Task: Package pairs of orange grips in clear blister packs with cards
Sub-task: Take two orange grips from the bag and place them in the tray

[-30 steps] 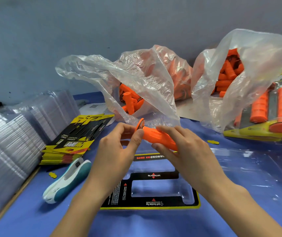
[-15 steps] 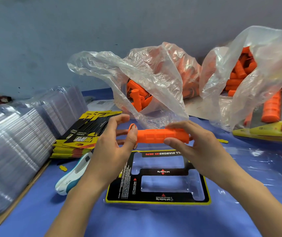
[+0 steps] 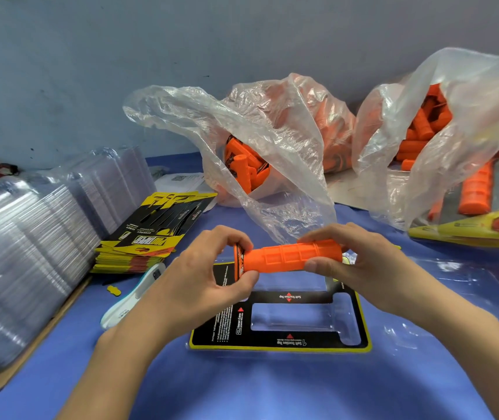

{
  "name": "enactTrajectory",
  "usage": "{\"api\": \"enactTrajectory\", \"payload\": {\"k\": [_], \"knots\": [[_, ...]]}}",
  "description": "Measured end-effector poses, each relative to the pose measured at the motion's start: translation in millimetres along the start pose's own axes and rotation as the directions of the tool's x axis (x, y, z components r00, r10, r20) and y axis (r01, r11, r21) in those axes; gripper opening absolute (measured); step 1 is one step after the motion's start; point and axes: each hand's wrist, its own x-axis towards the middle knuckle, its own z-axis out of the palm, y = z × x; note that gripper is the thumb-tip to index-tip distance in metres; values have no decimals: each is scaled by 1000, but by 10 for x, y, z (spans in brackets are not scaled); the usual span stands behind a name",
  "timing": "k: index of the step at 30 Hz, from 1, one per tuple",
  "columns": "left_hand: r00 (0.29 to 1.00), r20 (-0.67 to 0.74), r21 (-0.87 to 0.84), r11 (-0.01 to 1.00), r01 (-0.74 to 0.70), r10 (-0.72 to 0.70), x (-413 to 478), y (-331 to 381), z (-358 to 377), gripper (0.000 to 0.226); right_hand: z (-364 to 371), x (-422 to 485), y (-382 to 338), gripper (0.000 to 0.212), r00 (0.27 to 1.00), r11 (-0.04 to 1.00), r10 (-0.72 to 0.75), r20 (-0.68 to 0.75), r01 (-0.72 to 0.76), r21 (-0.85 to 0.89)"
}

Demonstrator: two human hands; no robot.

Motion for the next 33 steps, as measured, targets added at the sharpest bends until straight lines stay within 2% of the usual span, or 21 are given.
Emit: {"api": "enactTrajectory", "payload": {"k": [4, 12, 14, 16, 20, 24, 28, 33], "knots": [[997, 2, 21, 997, -76, 76, 22, -80, 34, 32, 76, -12, 6, 29, 1000, 999, -16, 21, 17, -47], [999, 4, 131, 990, -52, 52, -4, -185, 78, 27, 138, -31, 67, 36, 998, 986, 5, 63, 5, -165], [998, -14, 163, 985, -50, 53, -2, -199, 86, 27, 129, -46, 82, 48, 998, 981, 8, 70, 6, -192], [999, -21, 172, 985, -28, 32, -2, -223, 102, 27, 91, -73, 91, 54, 998, 985, 37, 59, -26, -172], [1000, -9, 168, 986, -2, 4, -7, -277, 135, 28, -20, -120, 146, 36, 996, 996, 67, -50, -70, -53], [1000, 9, 159, 987, 4, -6, -20, -312, 148, 29, -29, -177, 180, 36, 993, 977, 62, -97, -80, -196], [999, 41, 142, 990, 4, -10, -32, -311, 172, 30, -5, -244, 249, 33, 996, 935, 85, -29, -90, -342], [996, 81, 134, 991, 28, -39, -41, -301, 197, 29, -16, -270, 258, 31, 994, 894, 107, 33, -81, -440]]}}
